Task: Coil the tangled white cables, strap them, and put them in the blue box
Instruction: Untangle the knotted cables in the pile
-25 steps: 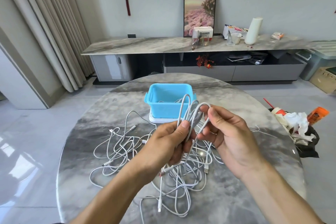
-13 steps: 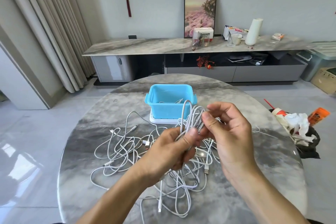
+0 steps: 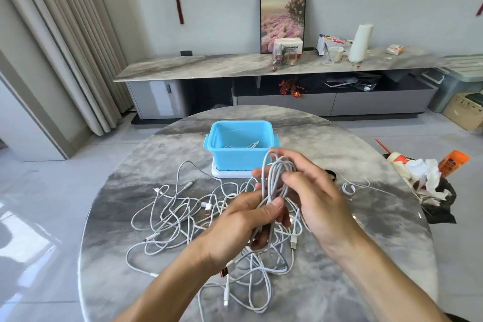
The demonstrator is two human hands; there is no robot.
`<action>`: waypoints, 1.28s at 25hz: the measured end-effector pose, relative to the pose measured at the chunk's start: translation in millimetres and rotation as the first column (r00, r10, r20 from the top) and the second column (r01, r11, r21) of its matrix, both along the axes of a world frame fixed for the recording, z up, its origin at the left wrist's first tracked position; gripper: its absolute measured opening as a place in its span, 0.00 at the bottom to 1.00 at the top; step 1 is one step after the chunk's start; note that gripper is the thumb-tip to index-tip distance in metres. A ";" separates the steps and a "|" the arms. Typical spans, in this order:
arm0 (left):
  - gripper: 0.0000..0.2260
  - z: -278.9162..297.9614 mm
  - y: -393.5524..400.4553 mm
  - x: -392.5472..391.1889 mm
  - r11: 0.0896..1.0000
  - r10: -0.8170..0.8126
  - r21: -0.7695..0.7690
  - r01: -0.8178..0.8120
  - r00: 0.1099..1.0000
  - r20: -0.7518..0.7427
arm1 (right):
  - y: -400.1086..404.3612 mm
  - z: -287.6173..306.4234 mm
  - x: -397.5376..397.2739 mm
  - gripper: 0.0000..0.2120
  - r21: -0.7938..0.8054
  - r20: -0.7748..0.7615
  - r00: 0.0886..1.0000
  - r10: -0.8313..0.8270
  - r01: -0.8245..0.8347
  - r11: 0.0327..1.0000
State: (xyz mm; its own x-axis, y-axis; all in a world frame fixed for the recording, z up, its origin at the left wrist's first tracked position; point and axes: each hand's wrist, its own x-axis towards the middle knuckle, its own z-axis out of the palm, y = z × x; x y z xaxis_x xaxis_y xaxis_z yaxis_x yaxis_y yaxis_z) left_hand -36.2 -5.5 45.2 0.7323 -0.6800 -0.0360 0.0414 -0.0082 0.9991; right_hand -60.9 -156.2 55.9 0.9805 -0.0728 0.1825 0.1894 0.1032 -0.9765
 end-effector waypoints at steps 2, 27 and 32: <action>0.15 -1.3 1.2 2.1 1.000 -0.002 0.021 0.002 1.000 0.018 | -0.7 -2.6 1.0 0.18 -0.111 0.040 0.999 -0.035 0.039 0.993; 0.12 4.6 -6.5 -7.1 0.935 -0.262 -0.335 0.116 0.862 -0.435 | 11.7 5.5 -5.3 0.18 0.552 -0.123 0.955 0.270 -0.160 0.818; 0.13 -2.7 -12.9 -14.4 0.942 -0.251 -0.320 0.099 0.841 -0.480 | 11.6 5.4 4.8 0.05 0.563 -0.117 0.988 0.096 -0.014 0.827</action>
State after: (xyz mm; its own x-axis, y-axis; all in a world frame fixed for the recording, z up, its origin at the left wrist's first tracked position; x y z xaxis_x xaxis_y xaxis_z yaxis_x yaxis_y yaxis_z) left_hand -50.6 -18.4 42.5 0.5293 -0.8326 -0.1632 0.5658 0.2030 0.7992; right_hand -56.2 -144.6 61.4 0.9977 -0.0672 -0.0062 0.0387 0.6449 -0.7633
